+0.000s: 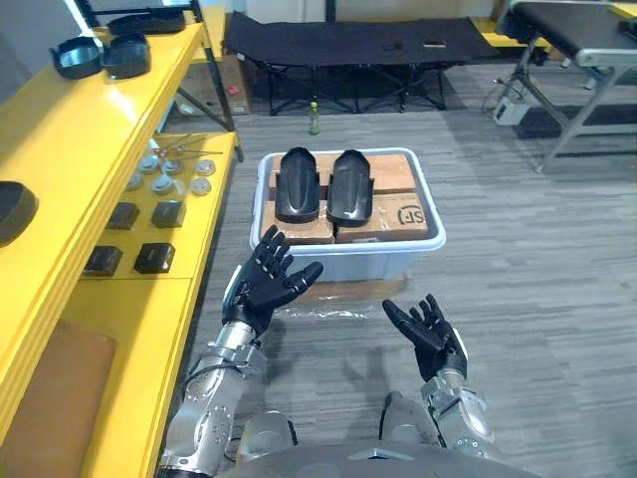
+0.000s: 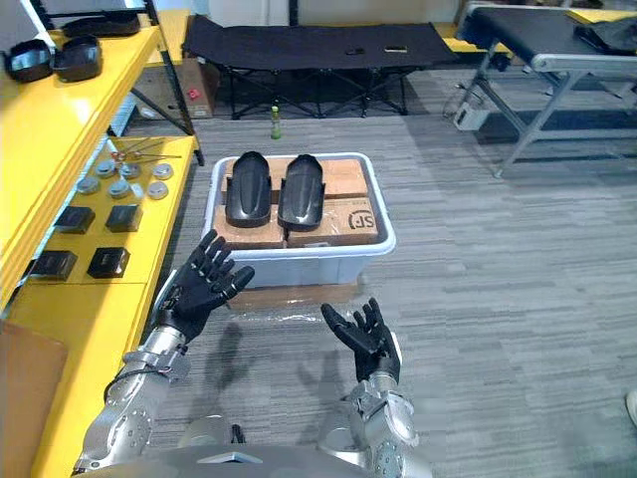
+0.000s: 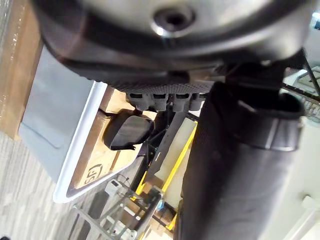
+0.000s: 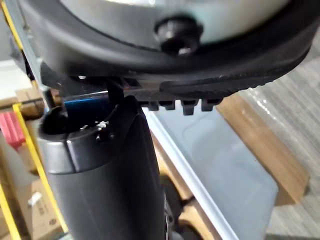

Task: Walk over and take three plastic housings, then place them on the shelf

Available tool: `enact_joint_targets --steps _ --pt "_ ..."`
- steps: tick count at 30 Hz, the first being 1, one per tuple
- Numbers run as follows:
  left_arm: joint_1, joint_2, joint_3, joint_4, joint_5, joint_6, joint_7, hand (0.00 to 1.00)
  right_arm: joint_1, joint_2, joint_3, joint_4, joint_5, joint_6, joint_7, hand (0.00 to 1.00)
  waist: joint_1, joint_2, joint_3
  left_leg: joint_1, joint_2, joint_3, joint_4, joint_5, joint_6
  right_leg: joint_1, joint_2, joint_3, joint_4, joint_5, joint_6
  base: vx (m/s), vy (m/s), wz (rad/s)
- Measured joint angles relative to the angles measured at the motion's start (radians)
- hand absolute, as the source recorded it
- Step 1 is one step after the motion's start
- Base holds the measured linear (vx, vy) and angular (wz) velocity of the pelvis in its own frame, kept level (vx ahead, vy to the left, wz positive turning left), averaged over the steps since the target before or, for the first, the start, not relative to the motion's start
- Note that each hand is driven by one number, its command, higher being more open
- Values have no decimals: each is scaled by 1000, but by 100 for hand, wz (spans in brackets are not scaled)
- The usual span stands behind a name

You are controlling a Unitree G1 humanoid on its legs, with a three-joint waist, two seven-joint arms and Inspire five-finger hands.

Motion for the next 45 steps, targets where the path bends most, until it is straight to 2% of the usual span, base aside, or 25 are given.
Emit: enact_joint_targets --steps 2,3,4,6,7,8,9,11,12,14,15,17,18,20,22,24,31,35,37,38,39,41,42,43,45 --pt "10 -3 -25 3 -23 3 17 100 -3 -7 18 0 -1 25 18 100 2 0 -23 -7 15 -40 -21 -2 0 -3 16 -50 52 -67 -15 129 -240 62" --pt "34 -2 -28 4 -27 6 23 100 1 -11 33 0 -1 44 30 100 2 0 -39 19 39 -44 -56 9 22 24 38 -71 27 -83 -34 229 -230 39" --pt "67 -4 -34 10 -32 7 24 100 18 -27 43 -9 -1 51 58 100 3 29 -56 -21 73 -59 74 50 73 60 73 -111 -9 -97 -53 299 -287 46" --pt "72 -23 -67 51 -32 11 23 100 32 -62 35 -12 -2 58 89 100 -1 53 -55 -115 108 -68 225 168 48 118 91 -156 -43 -100 -61 316 -233 50" --pt "74 -26 -77 60 -32 14 23 100 38 -74 32 -12 -3 61 95 100 1 47 -50 -138 107 -70 265 202 48 140 90 -163 -62 -99 -61 311 -190 41" --pt "77 -26 -103 67 -33 29 21 100 48 -97 22 -12 -5 59 106 100 9 44 -48 -155 75 -70 265 165 -4 188 77 -184 -106 -99 -61 279 -126 29" --pt "77 -25 -112 67 -33 29 16 100 48 -103 10 -12 -5 54 106 100 9 44 -48 -158 53 -68 233 146 -15 207 71 -193 -127 -98 -60 322 -113 36" --pt "71 -29 -123 65 -40 28 -6 100 38 -110 -15 -15 -5 32 99 100 9 42 -48 -162 -27 -74 11 138 -32 259 59 -213 -189 -86 -54 267 -34 24" --pt "70 -31 -126 61 -54 26 -14 100 25 -111 -8 -18 -4 18 83 100 23 47 -50 -155 -62 -108 -158 210 -35 264 64 -214 -199 -83 -48 210 30 -7" --pt "70 -25 -125 67 -49 27 -21 100 -5 -114 29 -10 -7 11 38 100 53 44 -50 -130 -81 -126 -256 363 -16 275 79 -173 -205 -78 -36 214 45 -43" --pt "67 -8 -128 63 -27 27 -26 100 -10 -98 52 -22 -9 5 10 100 55 25 -57 -99 -95 -126 -310 376 -5 276 65 -163 -210 -63 -14 222 32 -26" --pt "57 7 -136 54 -8 28 -55 100 -16 -62 64 -29 0 -13 -1 100 54 -20 -53 -67 -118 -112 -387 406 9 268 34 -154 -209 -59 -7 200 40 5" --pt "57 13 -140 48 -8 29 -61 100 -17 -48 69 -28 1 -13 -1 100 59 -32 -57 -62 -124 -104 -406 411 14 260 30 -148 -209 -53 4 205 59 -3" --pt "58 23 -149 44 -8 43 -59 100 -28 -37 84 -24 -2 -13 5 100 57 -31 -56 -25 -120 -100 -445 418 25 261 35 -145 -188 -16 17 162 49 -9" --pt "60 20 -149 42 -10 48 -44 100 -34 -34 109 -15 -5 -18 16 100 58 -17 -53 15 -90 -92 -470 418 26 234 43 -120 -144 -31 -7 67 27 -17" --pt "53 23 -145 41 -10 45 -31 100 -37 -26 143 -9 -10 -28 31 100 57 -45 -64 15 -98 -81 -473 417 23 207 43 -115 -227 27 -18 26 -36 -9" --pt "59 -3 -158 46 -10 45 0 100 3 -39 171 13 -92 -40 10 100 50 -39 -60 16 -87 -72 -505 429 1 235 65 -116 -307 20 -17 -50 -60 -12" --pt "60 1 -156 46 -10 27 -2 100 3 -46 112 -46 -88 -40 -52 100 51 -46 -53 23 -89 -64 -553 456 2 215 69 -122 -313 13 -26 -118 -4 -1" --pt "55 5 -145 46 -10 19 -9 100 -2 -47 86 -87 -88 -60 -62 100 51 -63 -43 19 -91 -57 -540 455 3 200 53 -123 -286 -11 -38 -140 51 4" --pt "39 21 -143 43 -10 18 -16 100 -10 -40 60 -104 -87 -87 -71 100 51 -91 -26 -18 -96 -47 -451 415 20 182 31 -129 -233 -37 -39 -80 84 20" --pt "29 22 -145 38 -10 18 -28 100 -17 -40 36 -115 -87 -115 -86 100 51 -91 -17 -64 -96 -30 -302 341 41 172 14 -136 -176 -56 -36 -66 89 20" --pt "29 20 -146 22 -8 19 -36 100 -37 -46 6 -117 -87 -139 -104 100 46 -93 0 -76 -80 -27 -225 285 36 156 11 -133 -67 -58 -29 -12 75 6" --pt "28 29 -147 4 1 21 -36 100 -55 -31 -17 -117 -87 -149 -120 100 43 -82 10 -71 -66 -42 -215 263 59 88 7 -104 56 -36 -84 -28 80 6" --pt "27 32 -147 0 10 22 -39 100 -57 -28 -19 -118 -88 -154 -126 100 37 -71 16 -70 -57 -49 -215 260 63 75 16 -91 57 -36 -105 -60 101 8" --pt "21 32 -130 -10 12 21 -30 100 -72 -27 -8 -121 -89 -159 -128 100 47 -74 13 -71 -37 -54 -215 249 54 72 46 -62 -102 -19 -67 -26 59 4"
